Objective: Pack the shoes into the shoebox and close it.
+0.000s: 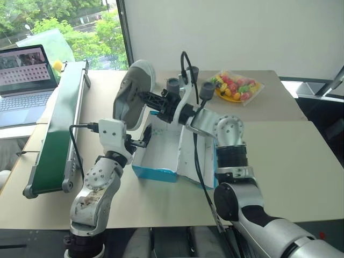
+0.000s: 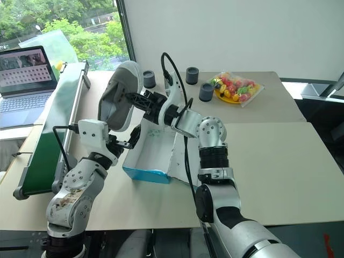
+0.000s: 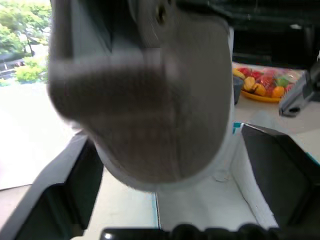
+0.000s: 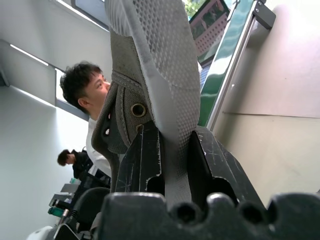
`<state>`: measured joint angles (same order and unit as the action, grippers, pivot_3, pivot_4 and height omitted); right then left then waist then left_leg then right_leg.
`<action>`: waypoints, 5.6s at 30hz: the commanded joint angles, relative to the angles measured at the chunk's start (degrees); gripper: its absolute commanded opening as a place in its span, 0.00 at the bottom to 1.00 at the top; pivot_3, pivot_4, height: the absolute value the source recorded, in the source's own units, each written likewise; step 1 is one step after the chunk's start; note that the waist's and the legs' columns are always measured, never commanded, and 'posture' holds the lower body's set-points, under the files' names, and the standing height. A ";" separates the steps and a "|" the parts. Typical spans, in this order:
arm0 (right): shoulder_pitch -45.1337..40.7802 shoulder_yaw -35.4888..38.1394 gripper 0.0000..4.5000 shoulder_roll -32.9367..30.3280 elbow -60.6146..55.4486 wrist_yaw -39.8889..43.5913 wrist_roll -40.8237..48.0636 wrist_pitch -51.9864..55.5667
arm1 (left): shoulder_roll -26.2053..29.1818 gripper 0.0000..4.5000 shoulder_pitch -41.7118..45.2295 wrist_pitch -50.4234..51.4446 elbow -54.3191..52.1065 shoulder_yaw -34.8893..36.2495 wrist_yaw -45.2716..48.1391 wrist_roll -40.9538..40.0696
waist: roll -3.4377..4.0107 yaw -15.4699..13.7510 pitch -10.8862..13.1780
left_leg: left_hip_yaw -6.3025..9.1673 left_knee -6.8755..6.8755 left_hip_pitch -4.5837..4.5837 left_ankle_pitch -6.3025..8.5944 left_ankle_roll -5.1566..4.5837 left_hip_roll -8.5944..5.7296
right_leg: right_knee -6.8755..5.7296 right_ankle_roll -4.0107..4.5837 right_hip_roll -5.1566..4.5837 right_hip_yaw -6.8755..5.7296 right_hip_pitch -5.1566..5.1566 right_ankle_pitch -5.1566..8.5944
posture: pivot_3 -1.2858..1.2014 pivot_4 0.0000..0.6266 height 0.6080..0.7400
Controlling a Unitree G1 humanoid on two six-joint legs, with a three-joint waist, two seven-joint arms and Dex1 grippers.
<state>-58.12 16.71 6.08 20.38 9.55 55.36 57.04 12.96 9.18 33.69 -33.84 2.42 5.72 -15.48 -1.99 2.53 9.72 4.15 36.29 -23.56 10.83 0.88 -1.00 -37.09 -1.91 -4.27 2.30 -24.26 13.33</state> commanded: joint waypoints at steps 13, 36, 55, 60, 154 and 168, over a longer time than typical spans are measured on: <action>-1.28 7.33 0.07 1.33 -3.75 -31.05 5.65 12.00 | 30.27 0.99 -23.95 -6.93 -3.44 19.90 41.01 -13.49 | 0.31 1.01 0.19 | -0.06 -0.18 0.03 0.00 0.00 0.10 | 0.03 0.14 0.05 0.04 -0.10 0.09 | 0.52 0.24 0.89; 2.99 12.93 0.07 3.02 -3.18 -73.99 17.54 29.66 | 36.58 0.99 -8.72 -17.36 14.09 12.53 52.60 -10.83 | 0.43 1.61 0.26 | -0.08 -0.33 -0.01 -0.03 -0.11 0.09 | 0.11 0.09 0.04 0.00 -0.09 0.14 | 0.52 0.24 0.89; -2.90 9.84 0.80 1.47 0.01 -59.56 7.32 30.48 | 35.52 1.00 -8.94 -17.76 13.54 12.65 51.08 -10.02 | 0.43 1.59 0.26 | -0.10 -0.33 0.00 -0.02 -0.11 0.10 | 0.11 0.08 0.06 0.01 -0.09 0.15 | 0.52 0.24 0.89; -7.34 3.11 1.00 -1.67 -3.99 -47.79 2.45 27.46 | 34.97 1.00 -9.29 -17.90 13.47 13.09 50.11 -9.57 | 0.45 1.69 0.27 | -0.11 -0.33 0.00 -0.02 -0.11 0.11 | 0.10 0.08 0.07 0.02 -0.12 0.15 | 0.52 0.24 0.89; 18.89 -33.55 1.00 -13.50 -23.84 29.80 -39.21 -25.99 | 8.60 1.00 -3.48 15.61 9.33 31.01 -7.44 0.05 | 0.12 -0.15 0.11 | 0.02 0.04 0.28 0.19 -0.18 -0.01 | -0.04 -0.01 -0.07 0.06 0.13 0.12 | 0.52 0.24 0.89; 19.72 -32.79 1.00 -13.15 -24.90 28.56 -39.49 -23.64 | 8.98 1.00 -3.70 15.31 11.35 30.10 -7.35 0.49 | 0.11 -0.15 0.11 | 0.02 0.03 0.28 0.19 -0.18 -0.02 | -0.04 0.00 -0.08 0.06 0.13 0.12 | 0.52 0.24 0.89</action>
<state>-37.72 -17.22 -7.50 -1.96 38.40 14.84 33.03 21.02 5.46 49.11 -21.80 32.54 -1.59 -15.78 -1.88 2.38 9.83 4.18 36.32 -23.28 11.02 0.70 -1.02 -37.13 -1.91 -4.34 2.36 -24.13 13.46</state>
